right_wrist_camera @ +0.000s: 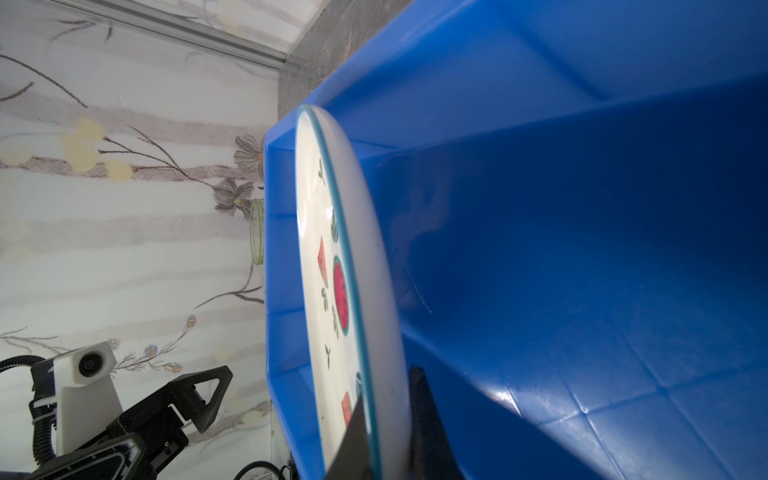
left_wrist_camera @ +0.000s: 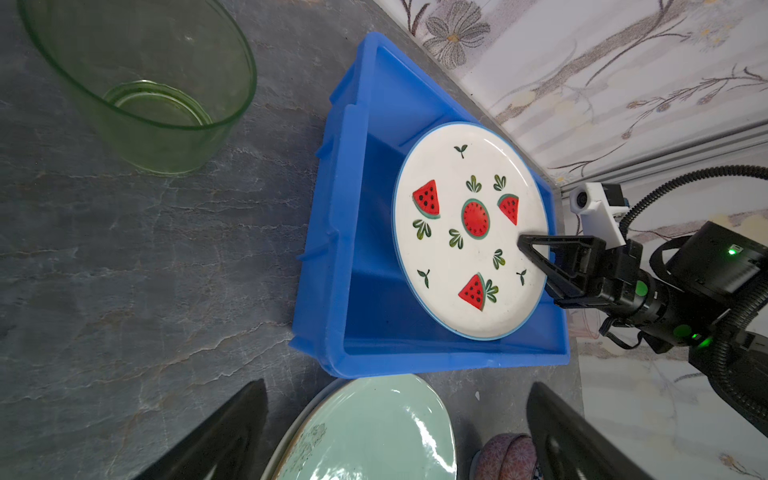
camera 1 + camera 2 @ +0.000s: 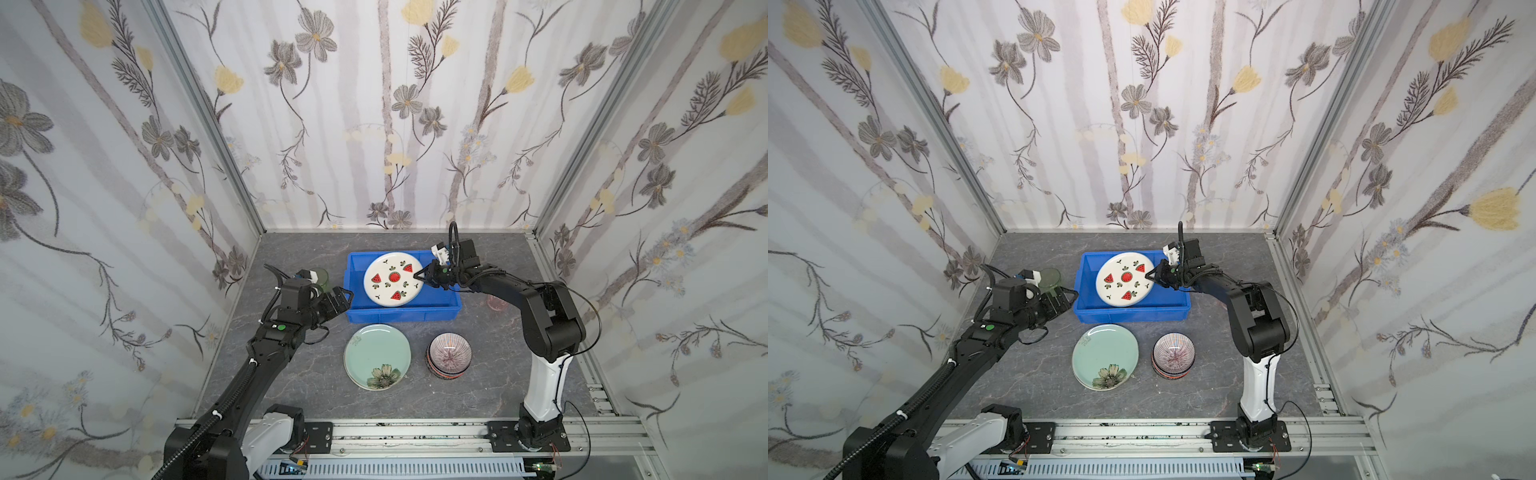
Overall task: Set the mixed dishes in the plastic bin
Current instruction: 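Lower the watermelon plate into the bin with the right gripper while the left gripper releases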
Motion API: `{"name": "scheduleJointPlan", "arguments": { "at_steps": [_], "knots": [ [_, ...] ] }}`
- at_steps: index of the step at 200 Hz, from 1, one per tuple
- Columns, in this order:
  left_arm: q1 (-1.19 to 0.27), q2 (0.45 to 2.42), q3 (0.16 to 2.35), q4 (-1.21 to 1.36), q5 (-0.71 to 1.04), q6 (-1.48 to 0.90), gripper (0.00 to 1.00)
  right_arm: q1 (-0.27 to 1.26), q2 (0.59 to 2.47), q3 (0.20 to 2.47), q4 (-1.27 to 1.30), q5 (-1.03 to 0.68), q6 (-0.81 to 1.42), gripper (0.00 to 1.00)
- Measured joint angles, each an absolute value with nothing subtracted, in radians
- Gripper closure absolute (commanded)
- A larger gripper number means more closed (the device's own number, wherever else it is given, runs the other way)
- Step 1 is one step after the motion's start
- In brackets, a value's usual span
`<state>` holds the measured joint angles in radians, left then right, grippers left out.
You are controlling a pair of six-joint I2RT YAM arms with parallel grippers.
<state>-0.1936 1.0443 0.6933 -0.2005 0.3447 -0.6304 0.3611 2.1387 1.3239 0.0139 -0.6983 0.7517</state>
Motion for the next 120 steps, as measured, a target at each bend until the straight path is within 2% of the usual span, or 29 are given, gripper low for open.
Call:
{"name": "scheduleJointPlan", "arguments": {
  "at_steps": [120],
  "knots": [
    [-0.216, 1.111, 0.702, -0.194, 0.318, -0.640, 0.00, 0.416, 2.233, 1.380, 0.018, -0.664, 0.785, 1.00]
  ]
}}
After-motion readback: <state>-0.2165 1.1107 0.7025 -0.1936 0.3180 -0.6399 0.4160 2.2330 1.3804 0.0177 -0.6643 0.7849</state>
